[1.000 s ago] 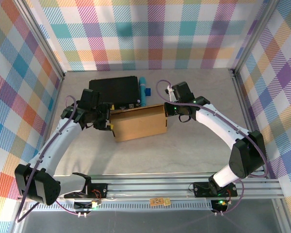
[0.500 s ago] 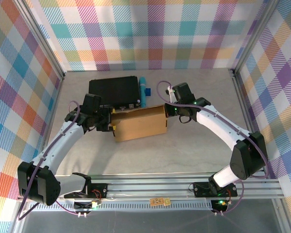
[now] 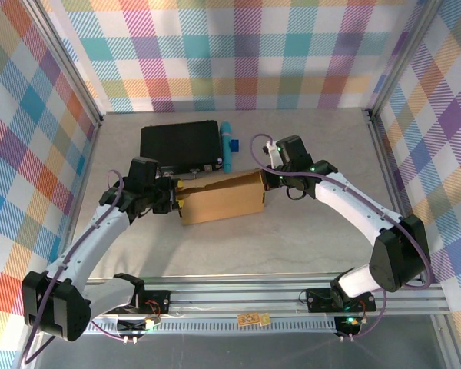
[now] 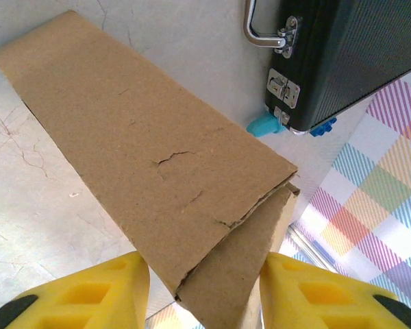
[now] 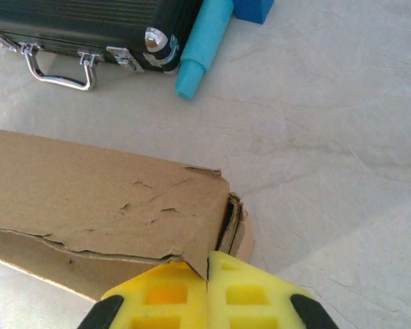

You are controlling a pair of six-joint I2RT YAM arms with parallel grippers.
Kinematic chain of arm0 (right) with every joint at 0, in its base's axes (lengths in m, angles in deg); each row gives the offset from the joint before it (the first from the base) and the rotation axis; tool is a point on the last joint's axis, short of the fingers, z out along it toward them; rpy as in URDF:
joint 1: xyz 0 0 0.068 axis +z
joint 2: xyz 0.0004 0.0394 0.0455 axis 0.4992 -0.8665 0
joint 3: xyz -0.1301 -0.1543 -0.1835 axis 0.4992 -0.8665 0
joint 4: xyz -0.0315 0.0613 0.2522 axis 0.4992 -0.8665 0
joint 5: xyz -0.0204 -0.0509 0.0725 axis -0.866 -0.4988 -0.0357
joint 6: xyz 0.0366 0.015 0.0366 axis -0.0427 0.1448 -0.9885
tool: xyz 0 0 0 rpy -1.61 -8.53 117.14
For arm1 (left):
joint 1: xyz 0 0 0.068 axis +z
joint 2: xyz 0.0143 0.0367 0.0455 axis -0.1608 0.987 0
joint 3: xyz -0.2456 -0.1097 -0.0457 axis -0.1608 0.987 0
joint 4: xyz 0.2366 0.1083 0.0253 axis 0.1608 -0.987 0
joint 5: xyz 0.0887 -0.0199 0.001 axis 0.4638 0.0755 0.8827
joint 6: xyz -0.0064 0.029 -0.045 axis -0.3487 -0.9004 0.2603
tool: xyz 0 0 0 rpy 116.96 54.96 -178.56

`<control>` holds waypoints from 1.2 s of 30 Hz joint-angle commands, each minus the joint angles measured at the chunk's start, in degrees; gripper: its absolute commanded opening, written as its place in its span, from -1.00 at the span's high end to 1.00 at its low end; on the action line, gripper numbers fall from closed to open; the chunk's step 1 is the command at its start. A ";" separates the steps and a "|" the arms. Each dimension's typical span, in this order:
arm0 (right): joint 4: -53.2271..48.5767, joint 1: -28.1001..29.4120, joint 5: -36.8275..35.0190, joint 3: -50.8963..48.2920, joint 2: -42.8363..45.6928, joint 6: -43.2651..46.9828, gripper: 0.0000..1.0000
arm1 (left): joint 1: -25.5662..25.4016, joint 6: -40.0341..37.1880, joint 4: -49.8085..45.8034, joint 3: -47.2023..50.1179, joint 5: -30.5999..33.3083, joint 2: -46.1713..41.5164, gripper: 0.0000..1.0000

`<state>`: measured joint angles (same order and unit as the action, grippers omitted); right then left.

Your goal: Fold the paper box

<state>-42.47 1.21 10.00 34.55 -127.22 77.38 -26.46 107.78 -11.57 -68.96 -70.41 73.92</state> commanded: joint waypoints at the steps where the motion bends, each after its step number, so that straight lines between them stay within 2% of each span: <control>1: -2.26 0.80 2.40 -1.40 0.86 0.87 0.94 | -0.89 1.04 -6.37 2.80 1.36 -0.11 0.16; 13: -7.82 0.83 5.60 0.89 5.48 -3.75 0.17 | -2.21 1.66 -7.19 3.87 2.28 -0.45 0.30; 21: -10.24 -0.78 8.12 1.62 11.05 -15.24 -0.28 | -2.91 1.49 -7.60 4.04 2.54 -0.45 0.39; 23: -9.80 -2.93 10.32 2.29 10.75 -20.00 -0.30 | -3.05 1.51 -7.76 4.13 2.48 -0.45 0.42; 29: -10.40 -10.22 22.76 5.61 3.86 -34.32 -0.24 | -3.26 1.48 -8.05 4.05 2.62 -0.43 0.44; 36: -11.70 -11.01 26.22 6.41 -2.24 -36.93 -0.19 | -3.35 1.48 -8.22 3.90 2.71 -0.43 0.45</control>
<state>-52.66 -10.07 31.97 39.56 -128.29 43.77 -28.74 108.87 -12.18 -67.63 -68.29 72.11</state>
